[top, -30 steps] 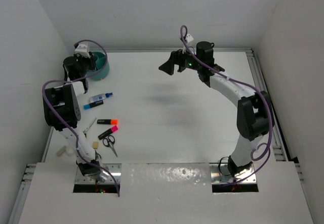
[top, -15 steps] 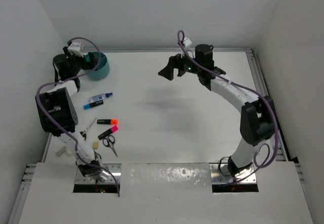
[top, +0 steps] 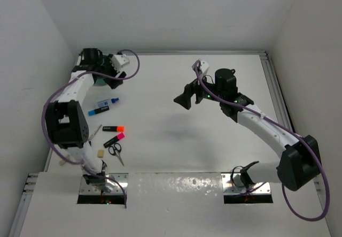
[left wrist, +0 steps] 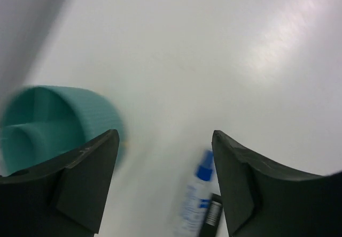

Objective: Sort the stationery into containers
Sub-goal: Place the pen in the storage box, then pick up the stationery from the center of the board.

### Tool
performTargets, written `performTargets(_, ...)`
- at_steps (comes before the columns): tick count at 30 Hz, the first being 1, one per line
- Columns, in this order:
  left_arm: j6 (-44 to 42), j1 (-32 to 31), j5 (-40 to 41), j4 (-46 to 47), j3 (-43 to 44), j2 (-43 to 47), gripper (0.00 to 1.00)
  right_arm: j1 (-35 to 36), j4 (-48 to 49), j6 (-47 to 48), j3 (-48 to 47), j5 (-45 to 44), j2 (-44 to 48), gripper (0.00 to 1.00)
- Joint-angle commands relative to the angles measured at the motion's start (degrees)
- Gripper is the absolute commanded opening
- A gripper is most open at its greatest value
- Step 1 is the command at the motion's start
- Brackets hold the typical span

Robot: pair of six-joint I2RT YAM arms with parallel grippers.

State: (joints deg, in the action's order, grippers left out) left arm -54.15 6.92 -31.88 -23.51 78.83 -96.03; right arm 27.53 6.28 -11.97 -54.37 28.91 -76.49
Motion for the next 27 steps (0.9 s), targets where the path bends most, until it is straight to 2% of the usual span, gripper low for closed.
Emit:
performTargets(1, -10.9, -0.9, 5.4, -24.7, 5.2, -9.0, 0.69, 0.6, -0.4, 1.7, 1.5, -2.3, 2.6, 0.99)
performTargets(3, -12.2, -1.7, 8.0, -30.8, 10.5, -12.5, 0.70, 0.9, -1.7, 2.3, 1.2, -2.4, 2.7, 0.99)
performTargets(5, -11.9, -2.3, 10.2, -31.7, 12.1, -15.2, 0.70, 1.4, -2.8, 2.6, 1.0, -2.4, 2.5, 0.99)
performTargets(9, -11.2, -3.3, 17.5, -26.0, 8.4, -15.3, 0.73, 2.1, -2.4, 2.4, 1.3, -2.6, 1.9, 0.99)
performTargets(12, -10.7, -3.3, 19.9, -23.3, 7.4, -17.3, 0.73, 2.8, -2.2, 2.1, 1.0, -2.7, 0.8, 0.99)
performTargets(19, -13.2, -2.3, 18.0, -29.8, 9.6, -20.5, 0.69, 3.8, -4.3, 3.3, -0.9, -4.2, -0.3, 0.99)
performTargets(24, -12.9, -1.6, 19.9, -25.9, 6.5, -21.2, 0.67, 4.2, -4.3, 3.3, -2.1, -4.4, -1.6, 0.99)
performTargets(27, -11.6, -1.6, 20.3, -23.3, 6.8, -22.2, 0.61, 4.6, -5.2, 3.9, -3.2, -4.6, -2.2, 0.99)
